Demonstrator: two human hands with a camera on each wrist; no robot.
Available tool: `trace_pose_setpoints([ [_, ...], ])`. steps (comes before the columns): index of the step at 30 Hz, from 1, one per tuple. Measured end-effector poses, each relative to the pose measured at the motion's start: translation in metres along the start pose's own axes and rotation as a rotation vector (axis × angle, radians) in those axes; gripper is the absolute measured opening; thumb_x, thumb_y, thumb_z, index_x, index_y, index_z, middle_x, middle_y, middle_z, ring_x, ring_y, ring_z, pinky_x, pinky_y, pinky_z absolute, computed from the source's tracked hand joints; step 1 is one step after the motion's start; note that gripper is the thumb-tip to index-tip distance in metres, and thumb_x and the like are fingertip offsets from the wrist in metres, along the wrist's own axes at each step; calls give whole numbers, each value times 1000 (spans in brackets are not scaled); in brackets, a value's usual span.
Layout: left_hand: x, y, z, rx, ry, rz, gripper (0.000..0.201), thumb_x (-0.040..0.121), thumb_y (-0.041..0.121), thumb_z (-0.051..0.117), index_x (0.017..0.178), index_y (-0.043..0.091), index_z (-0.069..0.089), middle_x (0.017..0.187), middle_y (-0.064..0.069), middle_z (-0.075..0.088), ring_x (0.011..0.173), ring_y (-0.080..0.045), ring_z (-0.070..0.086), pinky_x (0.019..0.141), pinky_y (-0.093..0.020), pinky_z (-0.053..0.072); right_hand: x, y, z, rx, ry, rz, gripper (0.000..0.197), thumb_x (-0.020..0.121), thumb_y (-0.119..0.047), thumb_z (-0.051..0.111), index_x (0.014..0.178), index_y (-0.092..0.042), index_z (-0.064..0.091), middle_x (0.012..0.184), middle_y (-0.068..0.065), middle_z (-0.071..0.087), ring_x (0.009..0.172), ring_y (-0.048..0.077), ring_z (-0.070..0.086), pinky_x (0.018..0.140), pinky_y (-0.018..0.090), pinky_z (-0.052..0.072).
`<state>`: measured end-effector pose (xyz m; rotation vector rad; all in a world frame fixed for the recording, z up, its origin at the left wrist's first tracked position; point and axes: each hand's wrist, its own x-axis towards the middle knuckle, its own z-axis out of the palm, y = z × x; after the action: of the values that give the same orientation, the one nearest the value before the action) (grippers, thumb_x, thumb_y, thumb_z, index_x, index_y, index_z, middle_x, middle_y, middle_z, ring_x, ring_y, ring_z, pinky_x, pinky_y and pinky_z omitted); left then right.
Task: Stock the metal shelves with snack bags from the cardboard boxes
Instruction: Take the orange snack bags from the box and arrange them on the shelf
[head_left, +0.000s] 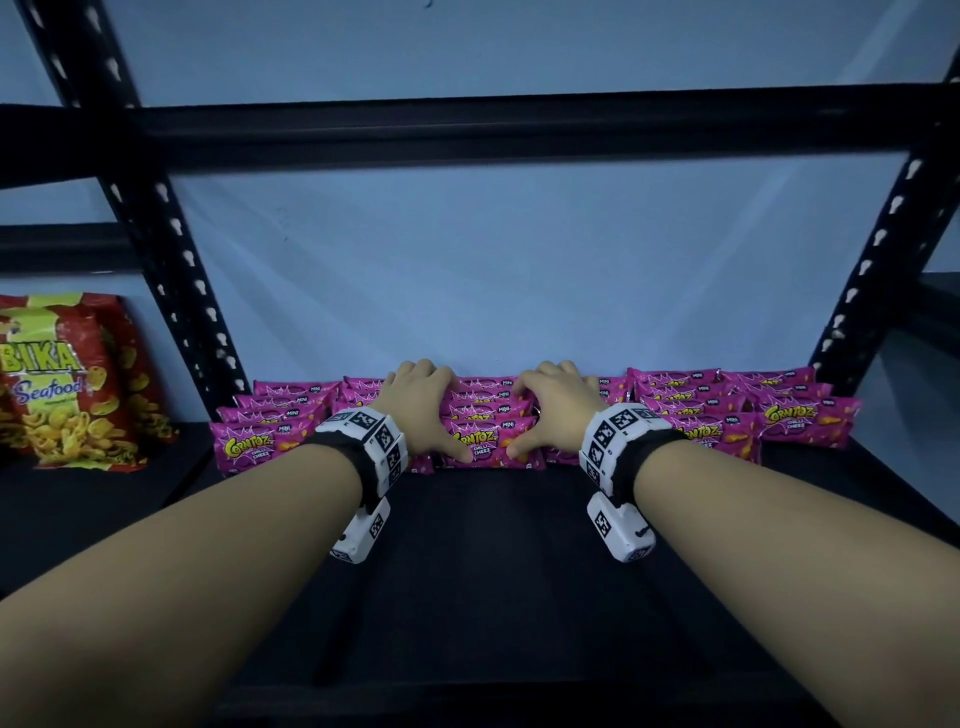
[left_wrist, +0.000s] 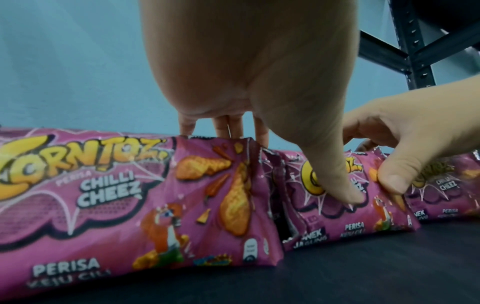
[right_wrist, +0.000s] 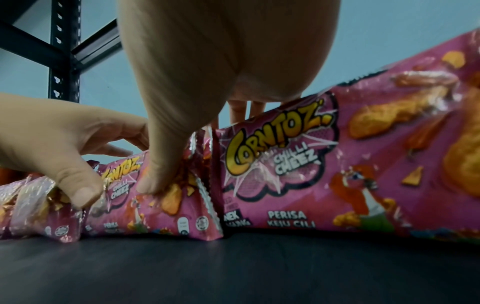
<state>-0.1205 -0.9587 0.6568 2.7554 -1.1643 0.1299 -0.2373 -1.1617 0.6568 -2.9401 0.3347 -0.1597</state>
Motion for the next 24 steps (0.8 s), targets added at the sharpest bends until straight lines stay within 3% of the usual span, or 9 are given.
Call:
trace_pose_setpoints([
  [8, -6, 1, -4, -3, 16, 1, 91, 55, 67, 86, 130, 27, 53, 119, 3, 53, 117, -22, 44, 102, -41, 43, -5, -4, -3, -25, 5, -10, 90, 56, -75, 84, 129, -33, 54, 121, -8, 52, 122, 20, 40, 100, 46, 38],
  [12, -7, 13, -6, -9, 18, 31, 93, 58, 67, 85, 134, 26, 52, 125, 3, 52, 122, -22, 43, 104, -40, 41, -15, 7, -13, -17, 10, -2, 106, 52, -75, 86, 141, -31, 46, 133, -5, 51, 129, 22, 39, 101, 46, 36],
  [18, 1, 59, -4, -29, 10, 100, 103, 62, 74, 80, 143, 20, 47, 134, 0, 53, 128, -24, 45, 108, -44, 41, -36, 56, -34, -53, 4, 62, 123, 52, -74, 87, 152, -25, 36, 144, -1, 47, 136, 24, 38, 106, 48, 36],
  [24, 14, 111, 8, 33, -22, 127, 103, 61, 82, 75, 138, 20, 48, 128, -1, 56, 121, -25, 50, 108, -44, 40, -51, 96, -41, -79, -33, 83, 126, 50, -75, 87, 152, -23, 36, 144, -2, 49, 137, 24, 37, 107, 50, 34],
])
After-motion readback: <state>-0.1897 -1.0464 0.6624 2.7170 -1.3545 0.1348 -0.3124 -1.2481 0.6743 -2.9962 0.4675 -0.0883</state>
